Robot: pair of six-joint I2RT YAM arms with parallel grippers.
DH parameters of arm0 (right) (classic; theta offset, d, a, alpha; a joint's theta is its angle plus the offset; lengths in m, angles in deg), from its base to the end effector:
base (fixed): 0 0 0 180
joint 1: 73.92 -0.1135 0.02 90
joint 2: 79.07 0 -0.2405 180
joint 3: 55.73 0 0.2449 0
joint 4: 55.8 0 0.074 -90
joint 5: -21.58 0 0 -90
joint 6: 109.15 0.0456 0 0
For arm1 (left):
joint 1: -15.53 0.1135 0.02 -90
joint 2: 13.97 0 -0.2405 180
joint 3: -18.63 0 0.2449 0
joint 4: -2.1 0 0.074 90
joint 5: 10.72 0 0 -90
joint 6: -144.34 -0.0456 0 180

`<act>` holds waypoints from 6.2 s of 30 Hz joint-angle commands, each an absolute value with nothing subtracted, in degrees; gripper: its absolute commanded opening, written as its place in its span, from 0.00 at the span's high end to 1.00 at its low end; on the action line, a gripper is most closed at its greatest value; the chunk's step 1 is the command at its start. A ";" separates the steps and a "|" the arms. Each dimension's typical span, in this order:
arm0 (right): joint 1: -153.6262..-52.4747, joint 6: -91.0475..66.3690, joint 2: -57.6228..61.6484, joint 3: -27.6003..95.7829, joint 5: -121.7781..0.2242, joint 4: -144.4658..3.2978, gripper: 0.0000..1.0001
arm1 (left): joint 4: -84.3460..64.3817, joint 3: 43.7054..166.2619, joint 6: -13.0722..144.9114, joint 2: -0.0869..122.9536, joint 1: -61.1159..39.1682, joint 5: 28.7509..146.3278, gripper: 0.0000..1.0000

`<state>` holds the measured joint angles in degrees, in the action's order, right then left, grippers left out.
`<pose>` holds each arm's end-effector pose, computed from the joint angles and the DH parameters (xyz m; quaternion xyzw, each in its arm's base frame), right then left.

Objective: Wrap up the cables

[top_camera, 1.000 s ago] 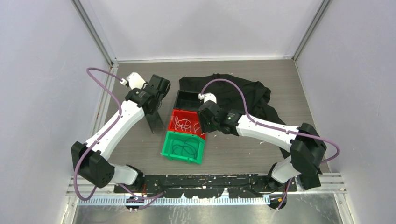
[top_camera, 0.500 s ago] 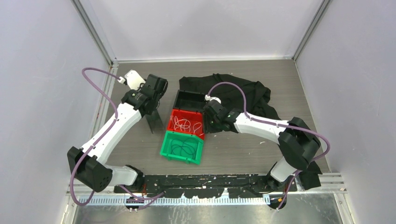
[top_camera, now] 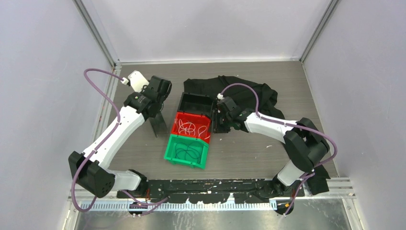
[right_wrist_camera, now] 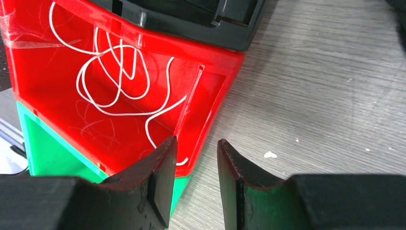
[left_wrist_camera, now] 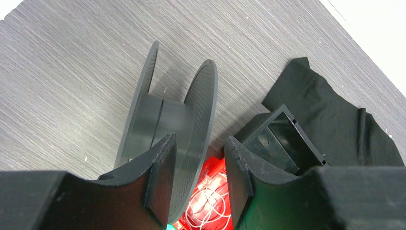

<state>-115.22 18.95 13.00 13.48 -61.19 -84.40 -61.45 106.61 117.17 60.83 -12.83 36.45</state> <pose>0.2431 0.2212 0.1654 -0.0471 0.9411 0.2562 0.2154 0.2470 -0.0981 0.3187 -0.3777 0.7998 0.0149 0.4662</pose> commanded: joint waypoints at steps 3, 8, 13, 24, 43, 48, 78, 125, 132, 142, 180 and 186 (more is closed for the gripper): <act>-115.24 20.23 13.80 13.36 -56.28 -81.32 0.59 | -59.20 106.59 116.81 59.06 -12.78 35.21 0.57; -115.19 19.96 14.28 13.65 -54.83 -81.44 0.59 | -59.13 106.51 116.81 59.18 -12.78 35.34 0.57; -115.14 19.89 14.62 13.78 -54.12 -81.68 0.59 | -58.98 106.11 116.73 59.06 -12.78 35.23 0.57; -115.16 19.96 15.63 14.36 -53.42 -81.81 0.67 | -58.91 105.42 116.69 58.32 -12.78 35.08 0.57; -115.20 20.02 11.78 14.97 -54.56 -83.91 1.00 | -59.32 105.59 115.26 56.38 -12.78 34.07 0.57; -115.19 18.27 6.84 18.30 -56.01 -88.01 1.00 | -56.49 107.42 109.01 54.43 -12.78 34.70 0.56; -115.15 8.26 6.11 54.69 -52.96 -103.51 0.99 | -58.91 124.19 91.56 60.28 -9.53 91.66 0.14; -113.77 2.20 2.68 49.69 -58.38 -100.77 0.31 | -59.61 122.13 88.71 64.92 1.05 122.94 1.00; -113.66 -10.95 -4.66 31.58 -55.54 -77.89 0.33 | -78.58 133.30 62.51 68.76 1.19 122.03 0.99; -115.75 -12.49 0.59 22.40 -41.56 -51.83 0.33 | -81.23 133.34 55.30 65.22 1.20 122.64 0.99; -120.01 -6.46 10.45 36.10 -68.24 -73.63 0.99 | -69.72 120.93 75.15 55.57 8.23 67.34 0.23; -120.04 -4.01 11.73 37.49 -67.31 -75.27 0.99 | -68.60 112.72 80.73 53.08 8.23 56.88 0.20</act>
<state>-119.70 -6.38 10.86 35.71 -66.42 -72.29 -73.58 116.08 75.66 54.01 8.28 67.46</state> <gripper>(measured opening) 0.028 0.793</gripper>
